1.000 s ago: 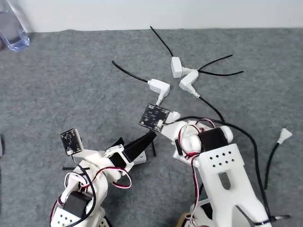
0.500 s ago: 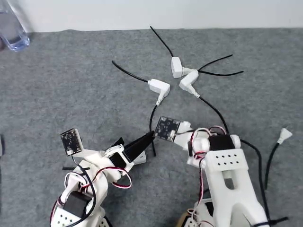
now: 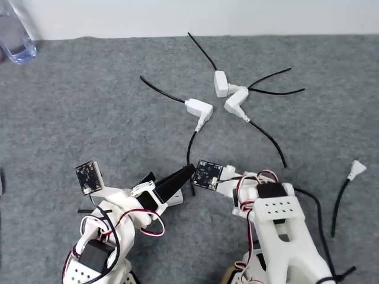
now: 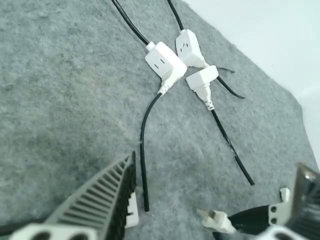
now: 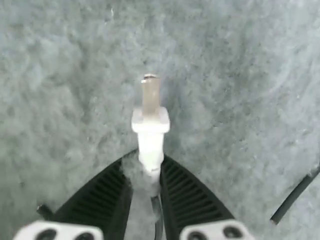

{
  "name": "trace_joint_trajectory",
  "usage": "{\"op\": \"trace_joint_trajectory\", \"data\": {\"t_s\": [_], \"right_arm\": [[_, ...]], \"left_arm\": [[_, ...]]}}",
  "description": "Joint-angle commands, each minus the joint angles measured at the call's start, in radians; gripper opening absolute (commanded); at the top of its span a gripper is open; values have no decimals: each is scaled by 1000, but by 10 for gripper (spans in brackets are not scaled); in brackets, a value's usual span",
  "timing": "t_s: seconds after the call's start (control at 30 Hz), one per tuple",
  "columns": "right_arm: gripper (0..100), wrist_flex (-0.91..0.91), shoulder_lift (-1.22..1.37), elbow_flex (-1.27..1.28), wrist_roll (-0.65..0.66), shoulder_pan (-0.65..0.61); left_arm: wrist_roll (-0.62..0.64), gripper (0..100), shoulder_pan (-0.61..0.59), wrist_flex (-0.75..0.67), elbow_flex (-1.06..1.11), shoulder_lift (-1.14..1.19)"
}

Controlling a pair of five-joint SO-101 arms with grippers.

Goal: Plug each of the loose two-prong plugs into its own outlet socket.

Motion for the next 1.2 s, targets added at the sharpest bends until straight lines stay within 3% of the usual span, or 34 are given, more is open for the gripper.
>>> {"op": "trace_joint_trajectory", "data": {"t_s": [0.0, 0.17, 0.63, 0.93, 1.17], "right_arm": [[46, -38, -12, -2, -63, 16], [247, -38, -24, -61, -183, 36], [231, 108, -21, -239, -186, 31], [230, 19, 13, -222, -233, 10], [202, -82, 232, -229, -233, 10]], "left_arm": [[-5, 484, 0, 5, -8, -8], [-5, 484, 0, 5, -8, -8], [-5, 484, 0, 5, -8, -6], [-5, 484, -2, 6, -8, -6], [-5, 484, -2, 6, -8, -6]]}}
